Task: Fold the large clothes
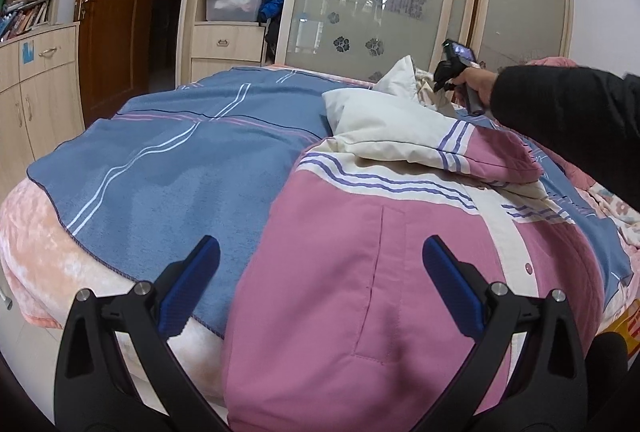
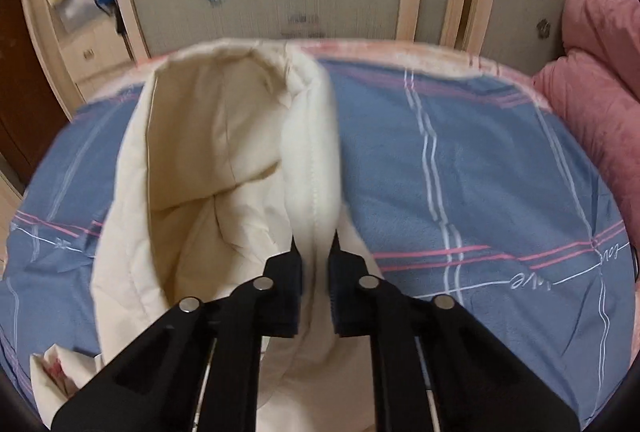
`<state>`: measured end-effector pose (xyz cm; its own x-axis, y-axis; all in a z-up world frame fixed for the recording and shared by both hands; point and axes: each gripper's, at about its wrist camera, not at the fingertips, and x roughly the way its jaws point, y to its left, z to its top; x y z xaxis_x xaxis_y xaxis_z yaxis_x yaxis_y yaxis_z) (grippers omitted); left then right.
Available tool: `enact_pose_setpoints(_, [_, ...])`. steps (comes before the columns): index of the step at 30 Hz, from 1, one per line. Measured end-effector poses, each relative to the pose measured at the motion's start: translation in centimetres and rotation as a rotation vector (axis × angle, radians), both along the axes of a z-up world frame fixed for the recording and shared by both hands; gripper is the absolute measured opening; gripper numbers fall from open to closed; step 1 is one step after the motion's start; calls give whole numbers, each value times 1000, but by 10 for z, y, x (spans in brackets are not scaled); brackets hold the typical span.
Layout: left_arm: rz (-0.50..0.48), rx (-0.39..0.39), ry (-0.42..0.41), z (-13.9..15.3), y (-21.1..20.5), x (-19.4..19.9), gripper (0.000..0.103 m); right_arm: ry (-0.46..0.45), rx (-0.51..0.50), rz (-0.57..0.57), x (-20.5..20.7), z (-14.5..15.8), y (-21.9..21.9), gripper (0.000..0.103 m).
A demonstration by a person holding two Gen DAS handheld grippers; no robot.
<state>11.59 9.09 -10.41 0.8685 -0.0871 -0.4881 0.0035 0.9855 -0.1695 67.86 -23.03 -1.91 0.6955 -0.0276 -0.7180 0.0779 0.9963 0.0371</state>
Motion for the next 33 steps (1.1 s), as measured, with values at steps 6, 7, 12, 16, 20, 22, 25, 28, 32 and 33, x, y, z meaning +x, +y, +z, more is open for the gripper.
enact_pose_setpoints(6, [-8, 21, -10, 3, -8, -3, 101, -196, 63, 56, -97, 54, -13, 7])
enact_pose_setpoints(7, [-8, 20, -12, 3, -8, -4, 101, -227, 94, 62, -117, 61, -19, 7])
enact_pose_setpoints(12, [10, 15, -22, 7, -9, -10, 101, -337, 202, 74, -219, 69, -46, 7])
enact_pose_setpoints(16, [16, 30, -33, 11, -12, -16, 101, -342, 284, 19, -277, 35, -70, 7])
enact_pose_setpoints(20, [-2, 66, -61, 15, -21, -24, 101, -231, 278, -9, -288, -26, -74, 9])
enact_pose_setpoints(22, [-16, 90, -71, 16, -28, -27, 101, -166, 226, 8, -284, -53, -69, 17])
enact_pose_setpoints(25, [-29, 128, -85, 16, -36, -31, 101, -174, 211, 32, -300, -58, -67, 54])
enact_pose_setpoints(28, [-42, 161, -102, 15, -41, -37, 101, -319, 227, -18, -357, -37, -68, 100])
enact_pose_setpoints(32, [-113, 153, -116, 14, -43, -46, 101, -524, 252, 26, -447, -20, -78, 102])
enact_pose_setpoints(33, [-143, 118, -95, 14, -41, -43, 101, -578, 270, 39, -469, -22, -85, 102])
